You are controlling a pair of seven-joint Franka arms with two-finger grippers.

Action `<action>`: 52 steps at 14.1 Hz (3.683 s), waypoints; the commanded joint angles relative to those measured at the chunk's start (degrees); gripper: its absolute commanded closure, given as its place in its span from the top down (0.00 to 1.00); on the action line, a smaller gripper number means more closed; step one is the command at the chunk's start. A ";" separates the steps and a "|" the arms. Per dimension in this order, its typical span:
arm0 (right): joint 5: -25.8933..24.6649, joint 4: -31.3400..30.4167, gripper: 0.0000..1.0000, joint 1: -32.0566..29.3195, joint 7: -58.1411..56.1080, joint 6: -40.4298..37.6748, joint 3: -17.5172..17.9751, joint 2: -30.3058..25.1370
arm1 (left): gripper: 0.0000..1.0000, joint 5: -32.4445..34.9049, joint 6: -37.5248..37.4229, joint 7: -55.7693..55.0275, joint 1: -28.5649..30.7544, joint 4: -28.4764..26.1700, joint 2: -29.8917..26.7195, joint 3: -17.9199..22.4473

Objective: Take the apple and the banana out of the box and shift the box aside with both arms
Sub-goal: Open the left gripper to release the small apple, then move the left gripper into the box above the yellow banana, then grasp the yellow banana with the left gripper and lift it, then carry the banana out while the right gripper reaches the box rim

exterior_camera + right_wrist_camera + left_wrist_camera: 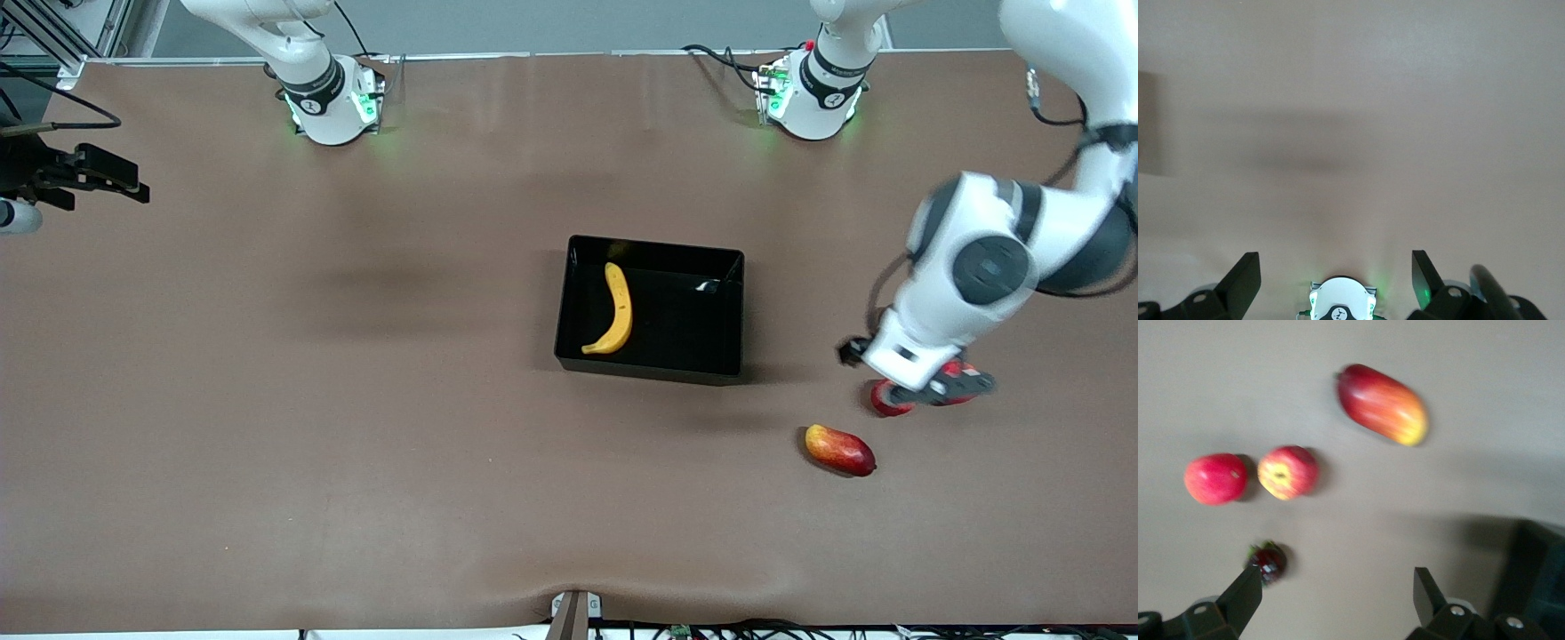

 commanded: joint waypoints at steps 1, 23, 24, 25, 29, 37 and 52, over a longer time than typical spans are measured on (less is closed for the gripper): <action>0.66 0.54 1.00 -0.13 1.01 -0.35 -0.15 0.16 | 1.00 0.23 -1.18 -6.51 0.11 -1.09 -0.10 -6.97; 1.37 -2.97 1.00 0.31 2.06 2.19 -0.23 9.30 | 1.00 13.33 20.60 -32.90 -27.83 6.03 26.62 -1.83; 1.37 -3.41 1.00 0.39 4.06 2.28 -0.15 9.22 | 0.98 12.98 22.88 -32.99 -28.54 6.03 27.32 -1.12; 1.46 -4.37 1.00 0.57 5.30 2.20 -0.15 8.95 | 0.83 13.24 24.47 -32.90 -28.54 6.03 28.03 -0.85; 1.37 -6.22 1.00 1.63 5.58 2.37 -0.15 8.69 | 0.00 13.59 24.67 -32.72 -28.81 5.94 28.38 -0.59; 5.58 -9.65 1.00 4.52 8.81 3.95 0.03 6.76 | 0.00 13.07 16.50 -32.11 -27.49 6.11 20.57 -2.07; 12.62 -10.00 1.00 32.55 41.17 29.42 0.47 17.28 | 0.00 -3.11 -0.03 5.37 -4.49 5.32 2.72 -2.34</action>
